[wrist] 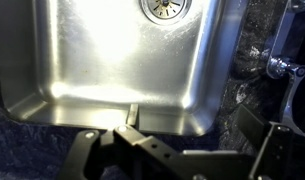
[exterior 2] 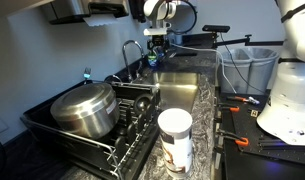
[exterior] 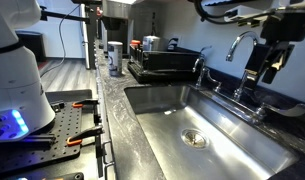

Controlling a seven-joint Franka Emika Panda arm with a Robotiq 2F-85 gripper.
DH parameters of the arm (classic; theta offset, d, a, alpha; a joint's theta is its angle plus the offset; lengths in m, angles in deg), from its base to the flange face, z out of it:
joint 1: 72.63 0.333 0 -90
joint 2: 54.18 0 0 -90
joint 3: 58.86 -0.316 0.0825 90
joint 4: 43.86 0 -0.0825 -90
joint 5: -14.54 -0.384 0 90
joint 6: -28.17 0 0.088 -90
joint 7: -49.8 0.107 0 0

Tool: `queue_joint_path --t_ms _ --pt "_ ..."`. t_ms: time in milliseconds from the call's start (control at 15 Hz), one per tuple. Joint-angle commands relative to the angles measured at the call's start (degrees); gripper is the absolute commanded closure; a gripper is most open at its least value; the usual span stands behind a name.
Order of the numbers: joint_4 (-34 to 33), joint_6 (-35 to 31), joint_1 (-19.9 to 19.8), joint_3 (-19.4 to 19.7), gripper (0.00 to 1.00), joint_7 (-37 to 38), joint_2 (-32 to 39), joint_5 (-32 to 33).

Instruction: Push the faucet handle on the right forwards then backwards.

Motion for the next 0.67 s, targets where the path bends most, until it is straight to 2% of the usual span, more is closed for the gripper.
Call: queue_joint_path --t_ms 0,333,600 --pt "-6.41 -0.56 -0.75 0.0 0.0 1.48 5.06 -1.6" --pt "-13.62 -1.81 -2.63 -1.81 0.0 -0.65 10.48 -5.51" --pt "-19.09 -5.01 -3.24 -2.89 0.0 0.69 15.21 -8.73"
